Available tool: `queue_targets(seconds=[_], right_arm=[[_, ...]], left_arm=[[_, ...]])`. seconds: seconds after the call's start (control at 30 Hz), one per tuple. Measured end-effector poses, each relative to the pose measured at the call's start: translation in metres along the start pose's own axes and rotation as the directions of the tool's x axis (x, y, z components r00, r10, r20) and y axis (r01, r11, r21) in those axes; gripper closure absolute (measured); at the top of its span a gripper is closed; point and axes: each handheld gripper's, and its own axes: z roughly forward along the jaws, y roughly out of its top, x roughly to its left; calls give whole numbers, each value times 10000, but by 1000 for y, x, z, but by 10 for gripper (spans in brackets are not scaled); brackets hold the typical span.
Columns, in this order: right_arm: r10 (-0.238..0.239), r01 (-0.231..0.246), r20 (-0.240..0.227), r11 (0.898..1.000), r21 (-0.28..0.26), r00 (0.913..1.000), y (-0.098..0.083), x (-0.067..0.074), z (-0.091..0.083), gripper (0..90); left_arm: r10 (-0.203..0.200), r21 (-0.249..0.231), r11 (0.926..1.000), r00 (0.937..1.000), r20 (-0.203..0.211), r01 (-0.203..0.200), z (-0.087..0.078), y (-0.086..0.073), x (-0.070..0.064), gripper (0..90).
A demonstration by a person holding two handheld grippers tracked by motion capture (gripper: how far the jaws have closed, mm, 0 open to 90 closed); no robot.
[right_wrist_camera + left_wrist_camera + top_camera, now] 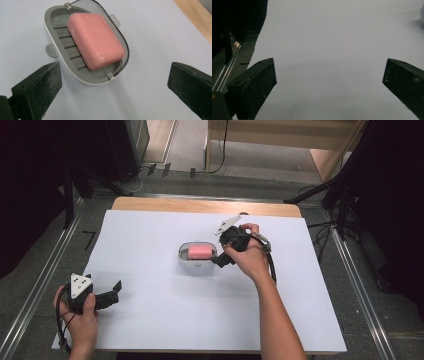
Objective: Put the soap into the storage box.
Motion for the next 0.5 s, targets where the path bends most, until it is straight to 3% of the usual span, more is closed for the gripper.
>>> queue_targets(seconds=[0.17,0.5], right_arm=[[556,-553,174,9984,-137,9983,-19,-2,-10,0],[1148,-1135,440,9931,-298,9924,-50,-4,-26,0]], left_arm=[[13,50,10000,10000,-9,-13,0,0,0,0],[51,41,10000,10000,-19,-51,0,0,-1,0]])
